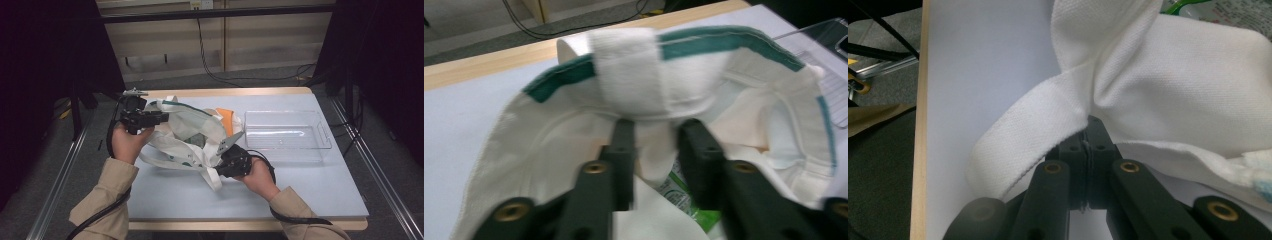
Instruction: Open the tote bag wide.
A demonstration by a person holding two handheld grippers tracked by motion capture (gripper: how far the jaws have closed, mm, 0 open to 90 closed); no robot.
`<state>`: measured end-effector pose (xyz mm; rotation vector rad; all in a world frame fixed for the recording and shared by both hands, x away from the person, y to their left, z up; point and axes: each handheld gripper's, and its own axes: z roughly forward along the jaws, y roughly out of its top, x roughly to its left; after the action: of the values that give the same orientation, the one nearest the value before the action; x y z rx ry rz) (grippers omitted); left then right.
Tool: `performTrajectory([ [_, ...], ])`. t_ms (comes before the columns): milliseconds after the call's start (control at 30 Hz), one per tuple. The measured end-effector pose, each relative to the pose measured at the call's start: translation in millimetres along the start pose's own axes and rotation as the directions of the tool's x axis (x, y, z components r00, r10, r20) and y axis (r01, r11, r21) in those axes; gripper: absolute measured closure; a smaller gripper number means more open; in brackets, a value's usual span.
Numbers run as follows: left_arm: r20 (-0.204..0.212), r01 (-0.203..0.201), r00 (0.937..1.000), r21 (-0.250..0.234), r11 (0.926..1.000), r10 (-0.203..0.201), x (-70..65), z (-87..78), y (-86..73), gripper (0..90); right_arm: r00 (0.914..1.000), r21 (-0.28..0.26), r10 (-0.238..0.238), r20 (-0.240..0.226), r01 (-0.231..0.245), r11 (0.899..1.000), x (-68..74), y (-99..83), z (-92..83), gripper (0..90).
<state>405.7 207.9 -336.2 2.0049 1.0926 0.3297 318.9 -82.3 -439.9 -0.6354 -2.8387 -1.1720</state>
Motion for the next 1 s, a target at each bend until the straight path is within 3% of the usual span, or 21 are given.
performTrajectory([
  [33, 0.005, -0.045, 0.999, 0.032, 0.9985, 0.045, 2.1, 0.3, 1.7, 77.7, 1.0, 0.005, -0.009, 0.002, 0.009, 1.0, -0.1, -0.9, -0.3, 89.1],
  [67, 0.006, -0.039, 0.9992, 0.035, 0.9986, 0.039, 1.1, 3.2, 3.2, 84.6, 1.0, 0.003, -0.004, -0.004, 0.004, 1.0, 0.4, -2.0, 0.0, 89.1],
  [100, 0.005, -0.041, 0.9992, 0.037, 0.9985, 0.04, 1.4, 4.3, 4.3, 85.9, 0.9999, 0.007, -0.008, -0.008, 0.008, 1.0, 0.3, -3.4, -0.1, 89.2],
  [167, 0.005, -0.018, 0.9998, 0.038, 0.9991, 0.017, 2.0, 7.7, 7.9, 87.0, 1.0, 0.013, -0.007, -0.004, 0.008, 1.0, 1.0, -5.6, -0.2, 89.2],
  [267, -0.014, -0.015, 0.9998, 0.044, 0.9989, 0.016, 4.5, 11.9, 13.0, 88.0, 0.9998, 0.007, -0.011, -0.014, 0.011, 1.0, 1.3, -9.3, -0.7, 89.2],
  [300, -0.017, -0.046, 0.9987, 0.063, 0.9969, 0.047, 7.1, 11.9, 14.4, 88.4, 0.9999, 0.015, -0.002, -0.012, 0.002, 1.0, 2.2, -10.1, -1.4, 89.2],
  [467, -0.036, -0.041, 0.9984, 0.079, 0.996, 0.044, 10.2, 19.7, 21.8, 89.2, 0.9998, 0.022, -0.006, -0.018, 0.006, 1.0, 3.8, -14.5, -2.3, 89.2],
  [567, -0.064, -0.064, 0.9955, 0.09, 0.9939, 0.07, 9.8, 23.7, 27.2, 89.2, 0.9998, 0.031, -0.019, -0.011, 0.019, 0.999, 4.7, -17.1, -3.0, 89.2],
  [667, -0.064, -0.045, 0.9966, 0.078, 0.9959, 0.051, 11.0, 28.9, 31.0, 89.2, 0.9999, 0.034, -0.01, -0.011, 0.01, 0.999, 6.8, -19.4, -3.0, 89.3],
  [733, -0.067, -0.046, 0.9964, 0.082, 0.9956, 0.052, 13.2, 32.0, 32.9, 89.3, 0.9995, 0.035, -0.03, -0.014, 0.03, 0.999, 5.8, -21.4, -2.4, 89.3],
  [1000, -0.068, -0.023, 0.9973, 0.066, 0.9976, 0.027, 14.7, 38.9, 33.6, 89.4, 0.9996, 0.038, -0.006, -0.026, 0.007, 0.999, 5.6, -25.9, -2.6, 89.3],
])
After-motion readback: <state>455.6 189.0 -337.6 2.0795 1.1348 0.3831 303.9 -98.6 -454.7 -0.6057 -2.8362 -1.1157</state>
